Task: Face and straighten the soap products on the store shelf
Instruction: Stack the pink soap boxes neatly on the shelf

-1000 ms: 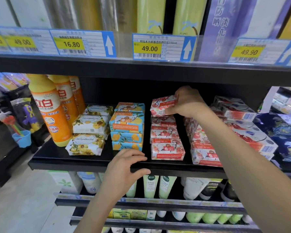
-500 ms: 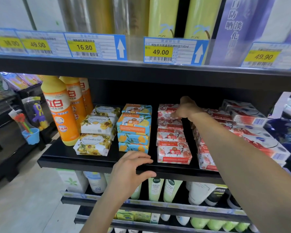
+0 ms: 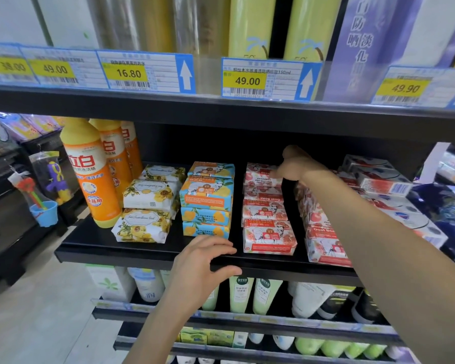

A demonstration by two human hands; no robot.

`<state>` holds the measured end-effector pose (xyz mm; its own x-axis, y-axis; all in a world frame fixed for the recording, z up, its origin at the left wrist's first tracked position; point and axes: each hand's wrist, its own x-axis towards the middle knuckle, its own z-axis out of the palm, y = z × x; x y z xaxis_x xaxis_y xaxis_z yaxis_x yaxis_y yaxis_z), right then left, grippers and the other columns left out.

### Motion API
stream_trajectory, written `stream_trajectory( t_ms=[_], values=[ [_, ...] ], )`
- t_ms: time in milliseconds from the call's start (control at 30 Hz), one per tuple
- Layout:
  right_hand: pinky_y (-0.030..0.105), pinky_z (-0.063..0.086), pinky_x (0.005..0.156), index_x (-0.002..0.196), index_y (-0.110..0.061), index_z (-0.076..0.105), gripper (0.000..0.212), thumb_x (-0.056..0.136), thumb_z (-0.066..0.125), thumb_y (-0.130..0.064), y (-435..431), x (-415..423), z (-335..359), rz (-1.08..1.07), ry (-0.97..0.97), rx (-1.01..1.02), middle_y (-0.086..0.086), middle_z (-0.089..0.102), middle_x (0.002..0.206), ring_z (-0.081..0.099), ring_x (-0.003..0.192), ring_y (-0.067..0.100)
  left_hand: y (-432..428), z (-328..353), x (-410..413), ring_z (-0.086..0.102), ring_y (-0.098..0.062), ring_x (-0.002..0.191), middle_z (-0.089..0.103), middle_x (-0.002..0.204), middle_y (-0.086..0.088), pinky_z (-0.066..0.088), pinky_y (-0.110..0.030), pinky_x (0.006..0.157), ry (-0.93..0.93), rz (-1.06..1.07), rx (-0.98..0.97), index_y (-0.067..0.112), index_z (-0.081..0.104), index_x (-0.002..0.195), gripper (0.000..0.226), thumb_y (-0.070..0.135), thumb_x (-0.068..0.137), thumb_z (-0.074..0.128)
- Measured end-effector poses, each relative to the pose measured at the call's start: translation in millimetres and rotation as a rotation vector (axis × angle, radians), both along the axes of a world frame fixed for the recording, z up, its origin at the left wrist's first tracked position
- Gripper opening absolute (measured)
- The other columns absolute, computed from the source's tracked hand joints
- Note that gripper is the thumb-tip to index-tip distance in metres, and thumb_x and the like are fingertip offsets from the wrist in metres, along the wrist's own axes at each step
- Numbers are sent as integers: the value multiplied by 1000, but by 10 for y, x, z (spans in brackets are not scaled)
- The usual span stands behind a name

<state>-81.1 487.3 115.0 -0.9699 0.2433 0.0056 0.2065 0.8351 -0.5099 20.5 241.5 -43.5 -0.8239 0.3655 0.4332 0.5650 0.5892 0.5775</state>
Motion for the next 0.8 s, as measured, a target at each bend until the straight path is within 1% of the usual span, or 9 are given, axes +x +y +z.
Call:
stream_trajectory(
  t_ms=[100,167,300,367,467,567,633,700,800],
  values=[
    [33,43,109,153,-7,40,70,94,74,-20,64,211,73,144,49,-17,10,50,152,52,135,25,-3,-4,-1,42,14,117,57,116,36,32,-8,96,4,8,5,35,77,113,41,55,76,78],
    [33,40,116,153,-14,43,69,92,76,-21,130,460,86,208,94,-39,3,52,151,52,136,19,-3,1,11,43,13,118,58,116,36,31,-8,96,-4,9,7,35,77,113,40,54,77,77],
    [33,42,112,149,-23,49,65,91,76,-37,400,1020,-14,177,215,125,-4,55,148,53,134,18,13,11,37,44,12,117,56,115,38,31,-7,95,-17,20,-6,36,76,113,38,49,78,81],
    [35,41,109,148,-20,52,69,88,77,-43,566,1240,-106,109,269,193,0,56,147,52,135,23,22,24,52,45,11,117,54,115,40,30,-4,95,-25,21,-9,36,75,114,37,45,79,82],
    [40,45,108,147,-18,53,81,78,82,-50,801,1426,-250,-10,312,162,8,58,145,53,132,29,29,34,70,47,9,117,54,116,39,28,-2,95,-34,28,-15,36,75,113,35,42,80,83],
    [30,47,95,147,-17,52,86,74,87,-46,939,1490,-363,-72,325,74,9,61,139,61,121,28,40,46,89,48,10,117,58,118,33,29,0,96,-43,22,-8,37,75,111,33,37,80,84],
    [20,46,84,144,-15,54,81,75,87,-42,963,1500,-410,-90,353,11,2,65,130,64,107,17,54,66,118,48,14,116,61,115,31,30,0,98,-43,16,16,37,76,108,31,32,79,86],
    [7,39,69,140,-13,56,75,76,87,-36,969,1493,-432,-113,382,-58,-10,63,111,58,89,3,74,102,158,52,13,114,63,112,31,34,-2,98,-43,37,59,40,75,103,29,29,78,86],
    [8,40,68,136,-12,59,70,76,89,-31,1022,1465,-491,-114,399,-181,-19,59,97,53,79,-12,163,185,242,57,9,112,65,109,31,39,-2,95,-19,57,131,42,73,100,30,24,80,85]
  ],
)
